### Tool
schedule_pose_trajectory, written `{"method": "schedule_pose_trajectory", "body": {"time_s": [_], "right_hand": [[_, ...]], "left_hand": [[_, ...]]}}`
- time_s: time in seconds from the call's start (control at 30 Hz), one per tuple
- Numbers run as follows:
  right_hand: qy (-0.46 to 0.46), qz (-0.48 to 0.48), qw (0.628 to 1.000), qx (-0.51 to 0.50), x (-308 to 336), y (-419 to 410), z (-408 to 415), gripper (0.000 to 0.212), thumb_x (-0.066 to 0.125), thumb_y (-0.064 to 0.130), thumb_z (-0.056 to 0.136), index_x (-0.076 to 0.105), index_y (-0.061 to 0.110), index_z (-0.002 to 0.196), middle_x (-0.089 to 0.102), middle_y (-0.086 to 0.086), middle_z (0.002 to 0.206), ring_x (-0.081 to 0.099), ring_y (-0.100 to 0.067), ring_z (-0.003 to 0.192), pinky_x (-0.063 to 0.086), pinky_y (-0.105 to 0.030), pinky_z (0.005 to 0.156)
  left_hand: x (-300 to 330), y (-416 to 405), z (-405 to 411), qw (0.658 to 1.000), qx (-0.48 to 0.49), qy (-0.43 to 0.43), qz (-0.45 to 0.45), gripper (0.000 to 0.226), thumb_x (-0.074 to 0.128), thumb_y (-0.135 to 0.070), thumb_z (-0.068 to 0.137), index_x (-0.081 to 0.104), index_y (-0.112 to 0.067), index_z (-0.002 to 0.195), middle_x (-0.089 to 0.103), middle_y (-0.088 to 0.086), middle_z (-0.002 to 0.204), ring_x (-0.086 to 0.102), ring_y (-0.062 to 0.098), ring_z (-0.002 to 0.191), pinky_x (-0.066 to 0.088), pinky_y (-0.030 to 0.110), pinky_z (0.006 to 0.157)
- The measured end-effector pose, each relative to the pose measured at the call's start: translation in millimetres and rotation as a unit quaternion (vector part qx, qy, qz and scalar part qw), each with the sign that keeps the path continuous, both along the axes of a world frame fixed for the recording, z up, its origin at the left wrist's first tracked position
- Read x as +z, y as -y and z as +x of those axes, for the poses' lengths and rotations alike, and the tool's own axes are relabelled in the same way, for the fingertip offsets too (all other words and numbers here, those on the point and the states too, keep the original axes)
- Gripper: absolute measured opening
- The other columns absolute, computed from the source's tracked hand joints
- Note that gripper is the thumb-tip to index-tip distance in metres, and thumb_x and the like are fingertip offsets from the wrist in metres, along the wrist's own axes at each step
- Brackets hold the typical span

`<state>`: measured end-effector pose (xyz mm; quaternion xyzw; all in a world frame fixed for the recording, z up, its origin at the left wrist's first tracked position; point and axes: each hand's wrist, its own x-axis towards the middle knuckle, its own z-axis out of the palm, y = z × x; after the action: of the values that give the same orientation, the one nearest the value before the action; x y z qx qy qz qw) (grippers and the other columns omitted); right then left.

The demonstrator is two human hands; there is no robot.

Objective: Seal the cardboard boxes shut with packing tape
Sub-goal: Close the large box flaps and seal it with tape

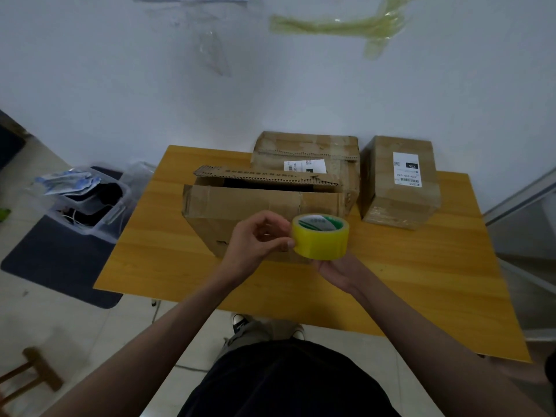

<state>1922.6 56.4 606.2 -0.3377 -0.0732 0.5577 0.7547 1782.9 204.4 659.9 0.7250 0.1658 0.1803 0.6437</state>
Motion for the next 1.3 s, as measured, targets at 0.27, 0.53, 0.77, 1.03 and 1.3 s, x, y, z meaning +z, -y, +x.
{"method": "schedule_pose_trajectory", "body": {"time_s": [0.27, 0.53, 0.77, 1.03, 1.3], "right_hand": [[0.038, 0.001, 0.995, -0.095, 15, -2, 4, 0.030, 0.064, 0.015, 0.088, 0.067, 0.010, 0.117, 0.073, -0.009, 0.110, 0.070, -0.019, 0.098, 0.060, -0.026, 0.077], [0.074, 0.031, 0.994, -0.079, 49, -10, 27, 0.038, 0.046, 0.009, 0.101, 0.051, 0.002, 0.139, 0.062, -0.018, 0.131, 0.062, -0.026, 0.118, 0.057, -0.032, 0.094], [-0.031, 0.056, 0.998, -0.007, 68, -9, 49, 0.068, 0.050, 0.054, 0.098, 0.045, 0.004, 0.144, 0.055, -0.005, 0.086, 0.053, -0.017, 0.084, 0.042, -0.033, 0.092], [0.203, 0.026, 0.979, 0.018, 79, -15, 57, 0.042, 0.064, 0.002, 0.084, 0.053, 0.008, 0.124, 0.060, 0.000, 0.089, 0.061, -0.015, 0.089, 0.047, -0.034, 0.091], [0.293, -0.072, 0.953, 0.039, 77, -7, 62, 0.079, 0.081, -0.001, 0.072, 0.046, 0.016, 0.141, 0.056, -0.016, 0.132, 0.059, -0.031, 0.124, 0.053, -0.040, 0.098]], "left_hand": [[16, 6, 11, 0.993, 0.043, -0.013, 0.112, 0.006, 0.077, -0.010, 0.086, 0.074, -0.011, 0.092, 0.073, -0.002, 0.092, 0.069, 0.014, 0.082, 0.057, 0.025, 0.073], [41, -4, 33, 0.989, 0.079, -0.003, 0.123, 0.002, 0.077, -0.010, 0.087, 0.076, -0.010, 0.088, 0.075, 0.000, 0.082, 0.070, 0.022, 0.076, 0.059, 0.031, 0.069], [52, -37, 36, 0.962, 0.052, 0.009, 0.267, 0.011, 0.075, -0.010, 0.087, 0.070, -0.021, 0.089, 0.070, -0.003, 0.077, 0.062, 0.015, 0.069, 0.055, 0.032, 0.064], [55, -41, 43, 0.995, 0.071, -0.072, 0.022, 0.012, 0.074, -0.018, 0.090, 0.078, -0.006, 0.089, 0.076, 0.007, 0.078, 0.069, 0.015, 0.072, 0.058, 0.024, 0.070], [65, -56, 48, 0.978, 0.020, -0.144, -0.153, 0.024, 0.071, -0.020, 0.090, 0.076, 0.000, 0.104, 0.077, 0.012, 0.092, 0.073, 0.019, 0.083, 0.061, 0.026, 0.077]]}}
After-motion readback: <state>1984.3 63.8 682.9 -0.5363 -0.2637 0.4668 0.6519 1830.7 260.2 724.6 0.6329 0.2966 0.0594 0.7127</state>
